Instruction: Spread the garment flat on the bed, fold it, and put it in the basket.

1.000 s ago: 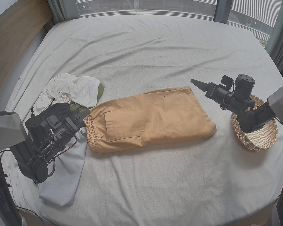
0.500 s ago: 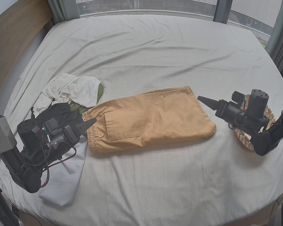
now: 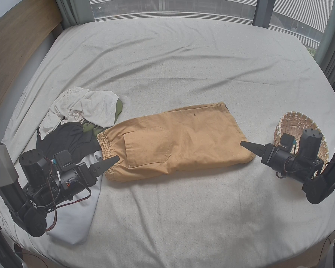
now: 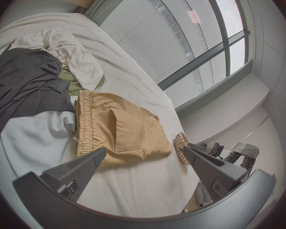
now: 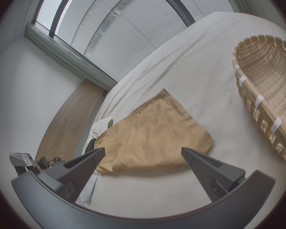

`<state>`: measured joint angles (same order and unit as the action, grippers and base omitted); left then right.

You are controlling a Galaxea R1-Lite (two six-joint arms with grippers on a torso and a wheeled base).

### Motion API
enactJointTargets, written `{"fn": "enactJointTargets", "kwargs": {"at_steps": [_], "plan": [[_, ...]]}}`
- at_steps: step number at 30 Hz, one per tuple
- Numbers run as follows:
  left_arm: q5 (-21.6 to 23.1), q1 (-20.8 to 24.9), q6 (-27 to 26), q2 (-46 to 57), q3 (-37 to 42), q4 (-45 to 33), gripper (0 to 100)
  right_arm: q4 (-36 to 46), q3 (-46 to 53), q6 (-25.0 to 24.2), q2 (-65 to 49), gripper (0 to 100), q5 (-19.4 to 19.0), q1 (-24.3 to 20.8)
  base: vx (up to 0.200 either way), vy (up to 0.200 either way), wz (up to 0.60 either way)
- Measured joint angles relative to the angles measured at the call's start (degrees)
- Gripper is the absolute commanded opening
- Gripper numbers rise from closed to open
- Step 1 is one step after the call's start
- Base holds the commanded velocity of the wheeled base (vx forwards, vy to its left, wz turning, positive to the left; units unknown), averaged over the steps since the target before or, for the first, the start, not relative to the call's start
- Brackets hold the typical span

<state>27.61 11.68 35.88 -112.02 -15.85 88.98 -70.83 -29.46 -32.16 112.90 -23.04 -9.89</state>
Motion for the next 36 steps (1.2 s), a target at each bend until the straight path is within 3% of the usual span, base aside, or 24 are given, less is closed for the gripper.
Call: {"fn": "enactJointTargets", "kwargs": {"at_steps": [14, 36], "plan": [[0.0, -0.3, -0.8, -1.1, -0.1, 0.0, 100, 0.4, -1.7, -2.5, 7.9, 100, 4.9, -0.9, 0.0, 0.0, 0.0], [0.0, -0.6, -0.7, -1.3, -0.4, 0.0, 100, 0.4, -17.0, -5.1, 19.3, 100, 10.1, -3.0, 0.0, 0.0, 0.0]]}}
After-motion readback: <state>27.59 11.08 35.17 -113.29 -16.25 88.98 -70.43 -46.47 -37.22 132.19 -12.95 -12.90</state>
